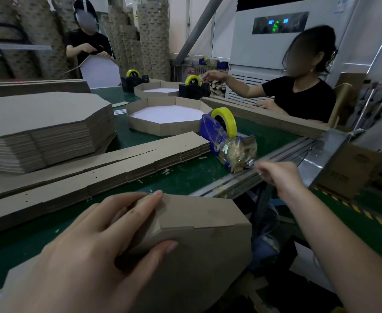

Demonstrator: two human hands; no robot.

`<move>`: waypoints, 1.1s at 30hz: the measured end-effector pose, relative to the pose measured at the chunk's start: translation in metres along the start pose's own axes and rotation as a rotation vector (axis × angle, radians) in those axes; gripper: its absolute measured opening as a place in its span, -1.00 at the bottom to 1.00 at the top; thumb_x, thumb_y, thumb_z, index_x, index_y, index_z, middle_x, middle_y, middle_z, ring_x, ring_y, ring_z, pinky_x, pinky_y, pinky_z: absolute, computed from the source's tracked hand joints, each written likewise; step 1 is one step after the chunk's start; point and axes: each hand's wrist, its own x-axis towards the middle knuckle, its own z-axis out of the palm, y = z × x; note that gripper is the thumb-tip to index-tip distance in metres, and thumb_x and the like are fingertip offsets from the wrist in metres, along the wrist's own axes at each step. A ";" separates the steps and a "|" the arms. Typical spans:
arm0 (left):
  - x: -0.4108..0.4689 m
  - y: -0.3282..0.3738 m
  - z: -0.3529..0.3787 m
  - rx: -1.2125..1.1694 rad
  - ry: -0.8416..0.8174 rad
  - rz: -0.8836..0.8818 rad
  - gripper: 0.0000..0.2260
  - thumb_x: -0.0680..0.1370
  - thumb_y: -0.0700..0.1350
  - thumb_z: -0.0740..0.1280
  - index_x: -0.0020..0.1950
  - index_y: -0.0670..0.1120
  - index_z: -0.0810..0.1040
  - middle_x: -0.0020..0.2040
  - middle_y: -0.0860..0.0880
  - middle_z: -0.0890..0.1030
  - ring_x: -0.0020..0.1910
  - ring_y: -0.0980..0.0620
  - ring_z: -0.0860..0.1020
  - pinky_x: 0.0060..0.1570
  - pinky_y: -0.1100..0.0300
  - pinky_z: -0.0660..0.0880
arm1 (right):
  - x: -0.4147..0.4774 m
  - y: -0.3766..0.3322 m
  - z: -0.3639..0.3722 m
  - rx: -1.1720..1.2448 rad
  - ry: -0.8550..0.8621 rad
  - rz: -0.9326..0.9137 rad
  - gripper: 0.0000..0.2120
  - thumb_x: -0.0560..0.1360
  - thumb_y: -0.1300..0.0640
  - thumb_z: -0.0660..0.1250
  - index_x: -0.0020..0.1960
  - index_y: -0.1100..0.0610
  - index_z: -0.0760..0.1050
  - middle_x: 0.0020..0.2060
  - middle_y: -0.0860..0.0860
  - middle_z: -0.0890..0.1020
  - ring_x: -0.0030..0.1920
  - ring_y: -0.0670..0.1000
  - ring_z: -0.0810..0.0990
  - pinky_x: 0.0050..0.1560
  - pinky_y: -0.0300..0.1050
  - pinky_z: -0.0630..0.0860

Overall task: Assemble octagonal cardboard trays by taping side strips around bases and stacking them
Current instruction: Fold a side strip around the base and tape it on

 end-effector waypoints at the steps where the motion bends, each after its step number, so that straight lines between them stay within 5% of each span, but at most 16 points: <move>1: -0.002 0.000 0.000 -0.012 -0.019 0.004 -0.51 0.37 0.19 0.33 0.27 0.09 0.46 0.23 0.17 0.46 0.13 0.12 0.47 -0.11 -0.23 0.56 | -0.006 -0.002 -0.006 -0.110 -0.008 -0.056 -0.86 0.40 0.20 0.48 -0.21 0.29 0.62 -0.25 0.14 0.63 -0.24 0.04 0.58 -0.07 -0.06 0.45; 6: 0.002 0.004 -0.004 -0.112 -0.004 -0.186 -0.66 0.38 0.17 0.39 0.11 0.11 0.52 0.10 0.17 0.53 0.05 0.13 0.56 -0.16 0.06 0.56 | -0.057 -0.048 -0.015 -0.361 -0.259 -0.437 -0.95 0.39 0.05 0.48 -0.23 -0.02 0.64 -0.13 0.04 0.61 -0.10 -0.03 0.56 -0.01 -0.07 0.44; 8: 0.017 -0.001 0.002 -0.295 -0.069 -0.425 -0.75 0.39 -0.02 0.48 -0.01 -0.03 0.52 0.02 0.06 0.54 0.16 -0.01 0.55 -0.07 0.07 0.51 | -0.085 -0.074 -0.011 -0.279 -0.477 -0.489 -0.91 0.29 -0.03 0.47 -0.25 -0.04 0.67 -0.20 -0.03 0.59 -0.22 -0.11 0.53 -0.13 -0.17 0.42; 11: 0.005 -0.020 0.002 -0.355 -0.134 -0.409 -0.77 0.38 -0.20 0.49 -0.06 -0.07 0.50 0.09 -0.01 0.52 0.29 -0.09 0.48 0.17 -0.02 0.44 | -0.128 -0.105 0.000 -0.137 -0.853 -0.525 -0.93 0.34 0.02 0.50 -0.23 0.00 0.70 -0.28 -0.07 0.54 -0.29 -0.04 0.43 -0.25 -0.25 0.41; 16: -0.011 0.007 -0.018 -0.204 -0.006 -0.223 -0.44 0.25 0.20 0.43 0.19 0.24 0.33 0.21 0.23 0.52 0.11 0.28 0.56 -0.10 0.24 0.58 | -0.171 -0.128 0.025 -0.184 -1.298 -0.409 -0.91 0.35 0.13 0.40 -0.28 0.03 0.68 -0.34 -0.06 0.57 -0.35 -0.08 0.38 -0.36 -0.28 0.32; 20: -0.009 -0.005 -0.009 -0.294 0.074 -0.185 -0.47 0.27 0.16 0.46 0.16 0.27 0.32 0.27 0.17 0.48 0.13 0.16 0.58 0.04 0.19 0.55 | -0.177 -0.127 0.041 -0.432 -1.284 -0.354 -0.81 0.27 0.04 0.42 -0.25 0.15 0.68 -0.24 0.19 0.48 -0.25 0.09 0.32 -0.29 -0.13 0.23; 24: -0.005 -0.011 -0.009 -0.352 0.070 -0.159 -0.70 0.32 0.23 0.45 -0.01 0.21 0.52 0.22 0.16 0.50 0.12 0.14 0.58 0.08 -0.10 0.53 | -0.179 -0.129 0.044 -0.521 -1.262 -0.323 -0.82 0.24 0.01 0.41 -0.32 0.12 0.67 -0.26 0.17 0.45 -0.31 0.04 0.32 -0.33 -0.16 0.22; 29: -0.013 -0.005 -0.010 -0.221 0.012 -0.049 -0.83 0.38 0.01 0.49 -0.09 0.13 0.57 0.27 0.09 0.48 0.19 0.15 0.55 0.06 0.14 0.53 | -0.178 -0.132 0.044 -0.582 -1.280 -0.309 -0.89 0.22 -0.01 0.42 -0.40 0.01 0.65 -0.40 -0.01 0.49 -0.41 -0.15 0.34 -0.35 -0.23 0.25; 33: -0.012 -0.002 -0.013 -0.233 0.037 -0.110 -0.81 0.36 0.08 0.44 -0.07 0.14 0.54 0.22 0.16 0.51 0.12 0.18 0.56 0.01 0.10 0.54 | -0.177 -0.135 0.045 -0.618 -1.300 -0.292 -0.84 0.24 -0.06 0.43 -0.37 0.02 0.67 -0.42 0.02 0.47 -0.41 -0.12 0.33 -0.35 -0.23 0.25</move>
